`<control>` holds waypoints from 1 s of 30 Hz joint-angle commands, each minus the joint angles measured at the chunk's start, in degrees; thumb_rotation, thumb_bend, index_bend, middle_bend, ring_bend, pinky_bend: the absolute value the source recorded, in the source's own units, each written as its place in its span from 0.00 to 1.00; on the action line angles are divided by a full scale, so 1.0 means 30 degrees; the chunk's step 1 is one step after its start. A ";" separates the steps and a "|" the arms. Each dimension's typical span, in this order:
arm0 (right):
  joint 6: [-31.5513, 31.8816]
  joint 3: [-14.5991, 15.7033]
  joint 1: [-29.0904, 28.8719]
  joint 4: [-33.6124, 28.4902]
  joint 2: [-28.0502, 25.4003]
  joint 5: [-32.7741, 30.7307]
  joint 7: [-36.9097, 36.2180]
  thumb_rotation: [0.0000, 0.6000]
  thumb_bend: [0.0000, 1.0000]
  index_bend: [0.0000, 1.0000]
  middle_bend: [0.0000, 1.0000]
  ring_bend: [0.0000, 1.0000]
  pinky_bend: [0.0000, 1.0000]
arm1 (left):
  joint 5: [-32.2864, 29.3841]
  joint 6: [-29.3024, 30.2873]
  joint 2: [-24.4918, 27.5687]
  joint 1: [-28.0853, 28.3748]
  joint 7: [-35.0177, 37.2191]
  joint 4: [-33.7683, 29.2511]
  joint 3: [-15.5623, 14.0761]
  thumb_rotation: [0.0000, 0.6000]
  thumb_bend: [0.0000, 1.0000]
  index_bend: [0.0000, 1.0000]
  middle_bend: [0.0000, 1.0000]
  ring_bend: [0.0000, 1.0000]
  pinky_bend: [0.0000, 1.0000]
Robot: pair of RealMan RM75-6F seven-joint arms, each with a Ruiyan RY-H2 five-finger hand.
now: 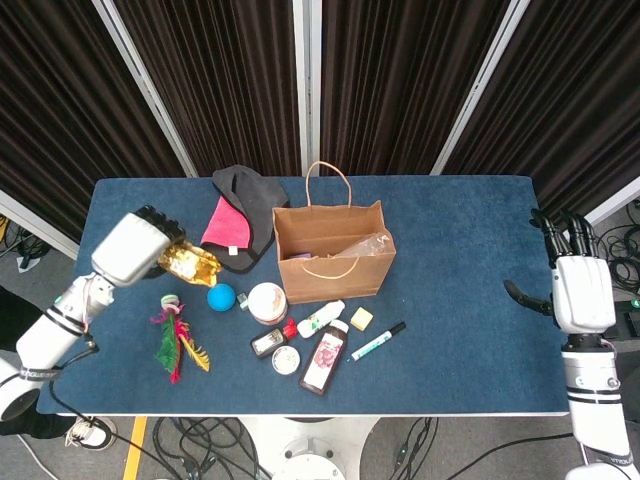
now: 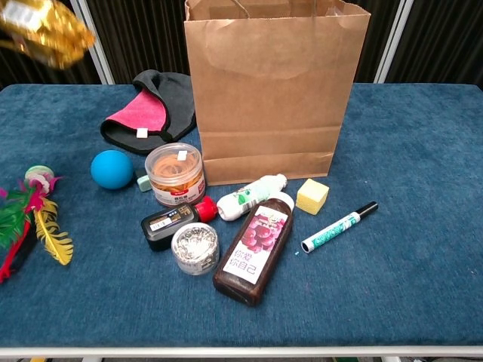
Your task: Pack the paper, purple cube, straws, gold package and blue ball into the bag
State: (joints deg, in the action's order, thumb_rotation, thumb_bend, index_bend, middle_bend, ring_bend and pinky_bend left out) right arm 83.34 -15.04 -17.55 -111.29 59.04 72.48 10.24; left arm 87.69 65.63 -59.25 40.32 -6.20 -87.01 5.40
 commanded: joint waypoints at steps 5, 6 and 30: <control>0.0030 0.0092 0.0190 0.0225 0.0018 0.0116 -0.0278 1.00 0.06 0.10 0.20 0.01 0.00 | -0.2440 0.1944 -0.1311 0.0006 -0.0216 0.0915 0.2690 1.00 0.28 0.60 0.60 0.46 0.40; 0.0010 0.0105 0.0199 0.0241 0.0022 0.0135 -0.0298 1.00 0.06 0.10 0.20 0.01 0.00 | -0.2830 0.2055 -0.1485 0.0027 -0.0032 0.0777 0.3012 1.00 0.28 0.60 0.60 0.46 0.40; -0.0790 0.0654 0.0459 0.0299 -0.0224 -0.0683 0.0849 1.00 0.07 0.10 0.20 0.01 0.00 | -0.9182 0.1370 -0.5364 0.2654 0.3833 -0.4205 0.8373 1.00 0.28 0.60 0.60 0.46 0.40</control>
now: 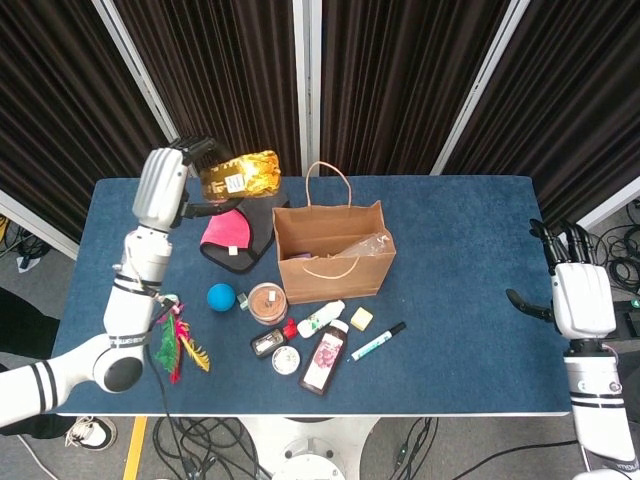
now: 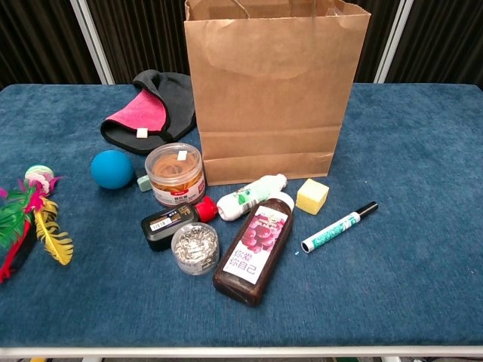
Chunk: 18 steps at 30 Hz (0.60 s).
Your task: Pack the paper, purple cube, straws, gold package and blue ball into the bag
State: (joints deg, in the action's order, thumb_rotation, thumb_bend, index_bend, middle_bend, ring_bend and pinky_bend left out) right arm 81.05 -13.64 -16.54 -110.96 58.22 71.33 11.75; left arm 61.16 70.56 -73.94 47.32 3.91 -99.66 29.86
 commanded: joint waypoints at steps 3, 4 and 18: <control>0.0031 0.0499 0.0349 0.0828 0.0259 -0.0345 0.0486 1.00 0.07 0.10 0.20 0.01 0.00 | -0.0618 -0.0249 -0.1008 0.0487 0.1004 0.0009 0.0431 1.00 0.28 0.60 0.60 0.46 0.40; 0.0058 0.0661 0.0439 0.1127 0.0392 -0.0245 0.0480 1.00 0.07 0.10 0.20 0.01 0.00 | -0.0704 -0.0254 -0.1161 0.0543 0.1153 0.0057 0.0500 1.00 0.28 0.60 0.60 0.46 0.40; 0.0305 0.3085 0.2202 1.0063 0.5476 0.0612 -0.0564 1.00 0.07 0.10 0.20 0.01 0.00 | -0.2353 -0.0798 -0.1890 0.1155 0.2111 0.0254 0.1717 1.00 0.28 0.60 0.60 0.46 0.40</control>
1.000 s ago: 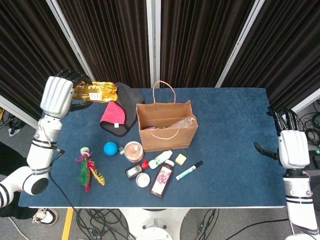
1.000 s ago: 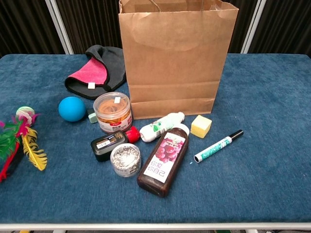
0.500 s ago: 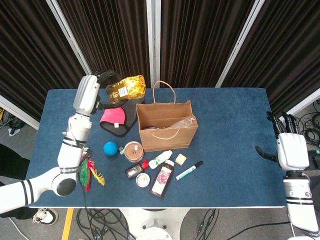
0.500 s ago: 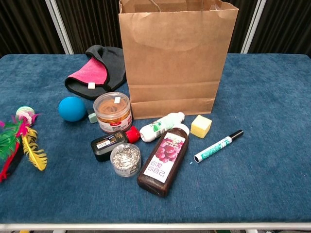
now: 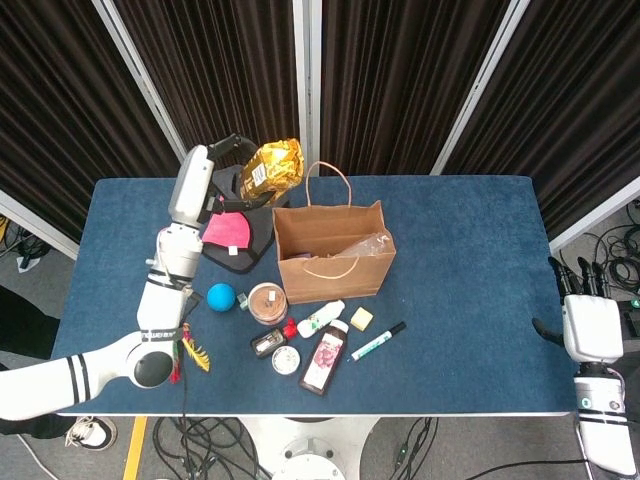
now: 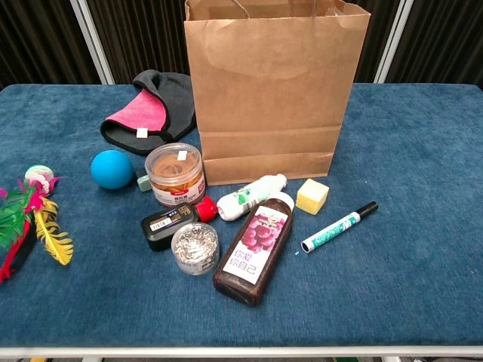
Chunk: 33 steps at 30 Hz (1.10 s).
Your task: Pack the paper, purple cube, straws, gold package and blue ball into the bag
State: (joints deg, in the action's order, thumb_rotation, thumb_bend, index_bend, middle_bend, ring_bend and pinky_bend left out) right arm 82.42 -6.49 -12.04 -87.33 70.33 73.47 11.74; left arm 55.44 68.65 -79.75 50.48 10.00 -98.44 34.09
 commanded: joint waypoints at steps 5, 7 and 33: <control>-0.0873 0.0609 0.1078 0.3835 0.2055 -0.0744 -0.1666 1.00 0.07 0.10 0.20 0.01 0.00 | -0.1433 0.0089 -0.0005 0.0084 -0.0263 -0.1588 0.0573 1.00 0.28 0.60 0.60 0.46 0.40; -0.0962 0.0522 0.1115 0.4197 0.2149 -0.0711 -0.1924 1.00 0.07 0.10 0.20 0.01 0.00 | -0.1302 0.0457 -0.0206 0.0067 -0.0513 -0.2042 0.0422 1.00 0.28 0.60 0.60 0.46 0.40; -0.1242 -0.0052 0.1123 0.4548 0.2516 0.0111 -0.2104 1.00 0.07 0.10 0.20 0.01 0.00 | -0.3792 -0.0551 -0.3688 0.0912 0.3028 -0.1126 0.1299 1.00 0.29 0.60 0.60 0.46 0.40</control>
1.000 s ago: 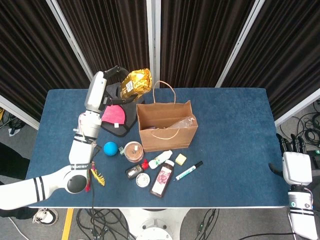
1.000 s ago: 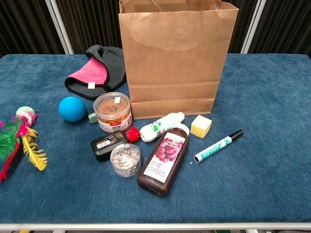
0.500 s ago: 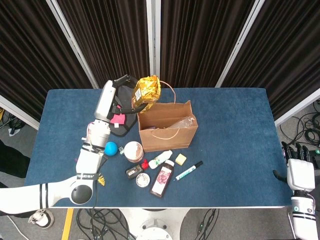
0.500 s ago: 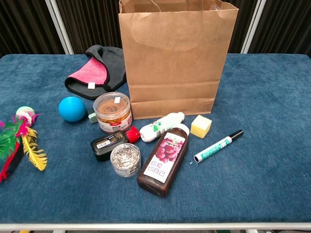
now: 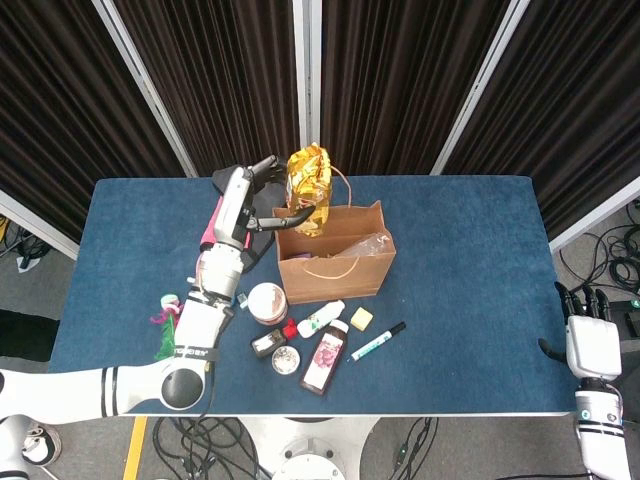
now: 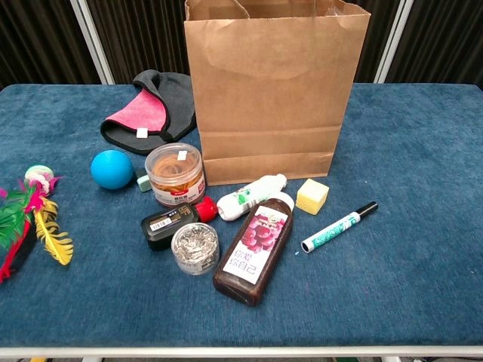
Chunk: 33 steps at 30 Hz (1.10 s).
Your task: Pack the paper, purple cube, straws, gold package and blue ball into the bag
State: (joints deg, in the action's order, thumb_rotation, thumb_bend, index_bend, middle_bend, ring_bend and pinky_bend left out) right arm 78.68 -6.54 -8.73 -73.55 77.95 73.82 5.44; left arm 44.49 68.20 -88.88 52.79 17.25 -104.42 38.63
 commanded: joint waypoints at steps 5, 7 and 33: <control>-0.0008 -0.0185 0.0061 -0.0174 -0.0123 -0.0048 0.0004 1.00 0.07 0.10 0.20 0.01 0.00 | -0.0110 -0.1124 -0.1358 0.0005 0.1706 0.2506 -0.0464 1.00 0.29 0.60 0.60 0.46 0.40; -0.0109 -0.0242 0.0051 -0.0180 -0.0159 -0.0117 0.0029 1.00 0.07 0.10 0.20 0.01 0.00 | 0.0102 -0.1216 -0.1507 -0.0115 0.2026 0.2849 -0.0506 1.00 0.29 0.60 0.60 0.46 0.40; -0.0485 -0.0614 0.0096 -0.0616 -0.0417 -0.0430 0.0217 1.00 0.07 0.10 0.20 0.01 0.00 | 0.2704 -0.2351 -0.2094 -0.1271 0.4529 0.3928 -0.1142 1.00 0.13 0.32 0.35 0.27 0.29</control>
State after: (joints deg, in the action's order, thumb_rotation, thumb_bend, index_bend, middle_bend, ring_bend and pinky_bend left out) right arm 77.24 -8.36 -8.42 -75.38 76.72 72.54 6.07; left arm 52.41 61.22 -95.07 49.03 30.68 -92.75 35.20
